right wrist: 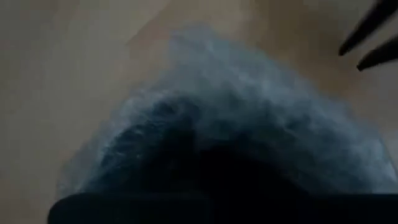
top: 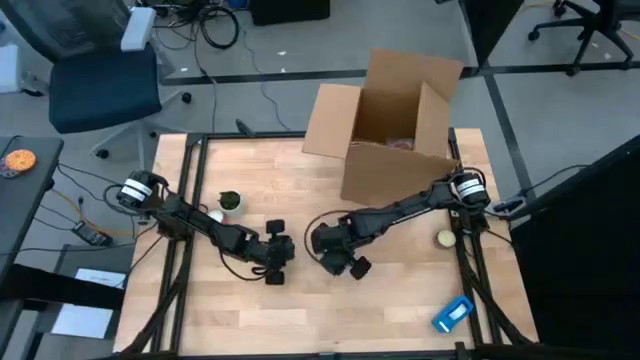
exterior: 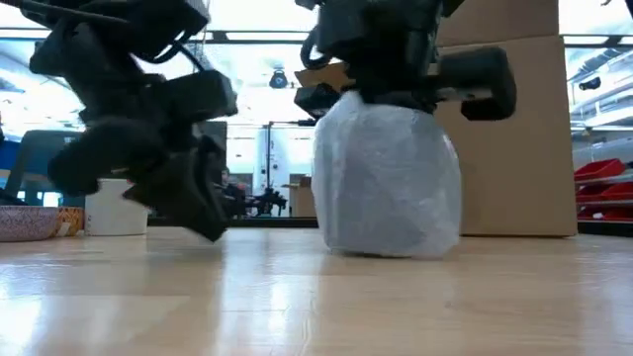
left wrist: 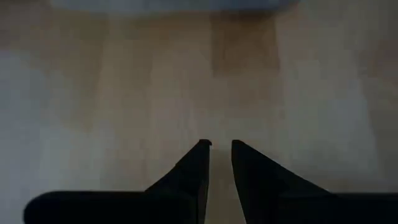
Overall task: Wrap mug
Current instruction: Wrap the purple mug with the bubble wrap
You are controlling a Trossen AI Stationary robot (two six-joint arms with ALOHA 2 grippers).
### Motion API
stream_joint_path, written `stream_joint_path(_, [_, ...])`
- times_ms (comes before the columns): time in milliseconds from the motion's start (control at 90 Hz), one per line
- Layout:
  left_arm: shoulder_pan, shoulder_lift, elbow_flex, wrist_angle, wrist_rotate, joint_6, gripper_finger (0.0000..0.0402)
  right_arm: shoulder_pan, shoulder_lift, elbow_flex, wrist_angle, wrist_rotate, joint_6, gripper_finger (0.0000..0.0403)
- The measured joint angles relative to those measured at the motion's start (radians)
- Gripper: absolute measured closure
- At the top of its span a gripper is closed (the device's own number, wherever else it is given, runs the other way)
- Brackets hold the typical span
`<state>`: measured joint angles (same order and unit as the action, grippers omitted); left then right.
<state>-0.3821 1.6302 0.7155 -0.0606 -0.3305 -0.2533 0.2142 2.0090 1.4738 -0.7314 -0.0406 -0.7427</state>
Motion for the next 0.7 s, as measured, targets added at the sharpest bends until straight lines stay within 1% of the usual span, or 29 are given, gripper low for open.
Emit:
stream_joint_path(156, [-0.030, 0.000, 0.000, 0.014, 0.010, -0.110, 0.0349, -0.002, 0.000, 0.000, 0.016, -0.062, -0.275, 0.0403])
stream_joint_path(256, [-0.037, 0.000, 0.000, 0.069, 0.014, -0.162, 0.0349, 0.004, 0.000, 0.000, 0.028, -0.033, -0.394, 0.0403])
stream_joint_path(344, [-0.037, 0.000, 0.000, 0.112, 0.024, -0.150, 0.0349, 0.017, -0.001, 0.000, 0.034, -0.003, -0.468, 0.0403])
stream_joint_path(389, [-0.037, 0.000, 0.000, 0.135, 0.025, -0.125, 0.0349, 0.021, -0.001, 0.000, 0.036, -0.012, -0.475, 0.0403])
stream_joint_path(478, [-0.031, 0.000, 0.000, 0.178, 0.010, -0.081, 0.0349, 0.020, -0.001, 0.000, 0.037, -0.081, -0.463, 0.0403])
stream_joint_path(511, [-0.027, 0.000, 0.000, 0.191, 0.004, -0.070, 0.0349, 0.018, 0.000, 0.000, 0.037, -0.091, -0.453, 0.0403])
stream_joint_path(600, [-0.019, 0.000, 0.000, 0.210, -0.001, -0.066, 0.0349, 0.020, 0.000, 0.000, 0.042, -0.056, -0.393, 0.0403])
stream_joint_path(700, [-0.017, 0.000, 0.000, 0.204, -0.002, -0.048, 0.0349, 0.020, -0.001, 0.000, 0.043, -0.004, -0.214, 0.0403])
